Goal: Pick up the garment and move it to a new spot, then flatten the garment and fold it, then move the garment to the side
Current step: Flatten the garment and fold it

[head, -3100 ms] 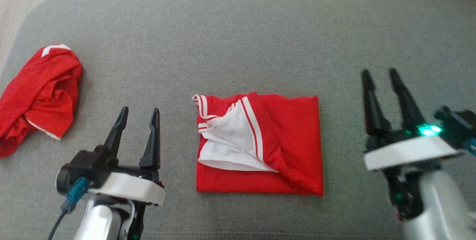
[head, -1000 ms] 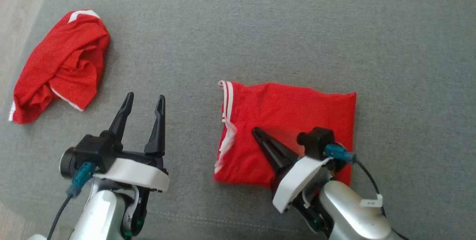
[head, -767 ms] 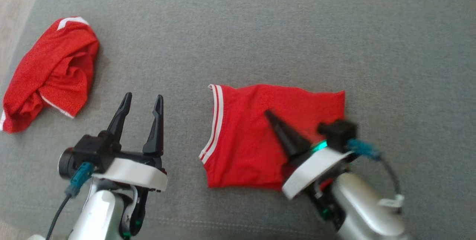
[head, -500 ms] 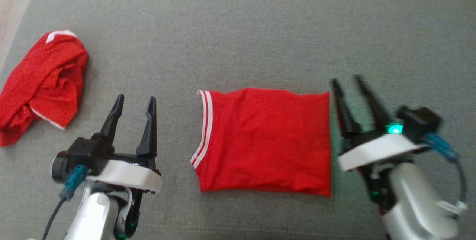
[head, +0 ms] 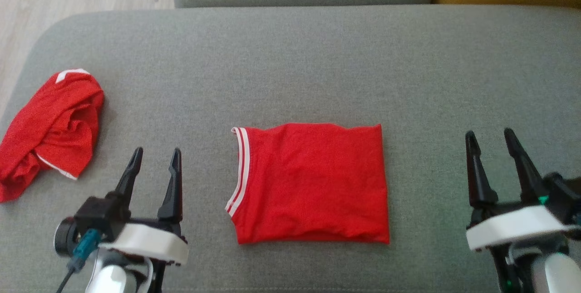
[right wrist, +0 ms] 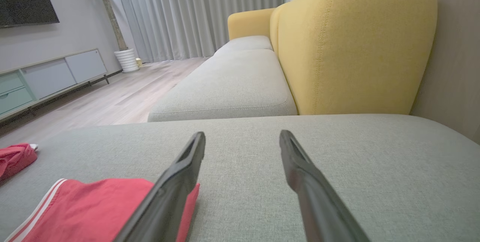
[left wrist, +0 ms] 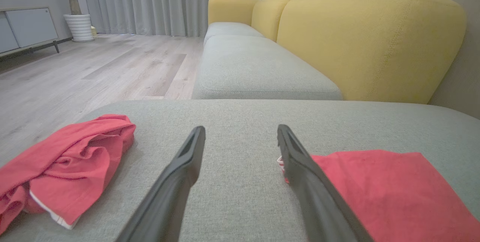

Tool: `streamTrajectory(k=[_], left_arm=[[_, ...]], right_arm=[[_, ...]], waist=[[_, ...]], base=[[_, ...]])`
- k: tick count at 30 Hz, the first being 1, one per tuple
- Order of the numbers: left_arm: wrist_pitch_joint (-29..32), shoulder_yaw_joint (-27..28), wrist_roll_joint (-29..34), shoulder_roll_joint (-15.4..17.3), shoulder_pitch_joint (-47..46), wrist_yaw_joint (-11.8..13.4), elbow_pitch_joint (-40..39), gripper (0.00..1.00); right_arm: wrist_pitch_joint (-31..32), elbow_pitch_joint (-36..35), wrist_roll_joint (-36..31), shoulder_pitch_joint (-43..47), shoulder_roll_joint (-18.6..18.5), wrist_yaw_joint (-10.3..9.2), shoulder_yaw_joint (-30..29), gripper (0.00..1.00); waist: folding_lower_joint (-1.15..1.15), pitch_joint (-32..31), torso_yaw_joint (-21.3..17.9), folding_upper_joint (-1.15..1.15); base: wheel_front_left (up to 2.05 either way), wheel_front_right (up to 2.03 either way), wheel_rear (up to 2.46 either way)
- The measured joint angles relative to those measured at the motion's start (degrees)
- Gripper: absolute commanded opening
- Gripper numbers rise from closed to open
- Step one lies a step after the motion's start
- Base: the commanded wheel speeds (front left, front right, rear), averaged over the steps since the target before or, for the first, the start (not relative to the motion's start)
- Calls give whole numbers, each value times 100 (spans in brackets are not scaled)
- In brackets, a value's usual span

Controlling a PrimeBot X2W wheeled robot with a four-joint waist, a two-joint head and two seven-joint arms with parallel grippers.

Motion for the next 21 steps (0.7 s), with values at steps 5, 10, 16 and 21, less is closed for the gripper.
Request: streamTrajectory(k=[5,10,16,21], left_arm=[[49,-12,1,54,244,67,-31,100],[104,-57,1,99,432,74,-75,100],[171,-124,0,125,642,116,-170,100],[201,-141,-1,172,722,125,-196,100]], right_arm=[[178,-331,-45,396,58,0,-134,100],[305,-505,-45,642,129,0,-146,100],[393,-613,-45,871,168,0,-153,100],[470,-647,-29,964,177,0,-175,100]], waist=[[0,-193,-5,0],[0,-368,14,0],[0,-543,19,0],[0,-607,13,0]], base=[[0,0,0],[0,0,0],[0,0,0],[0,0,0]])
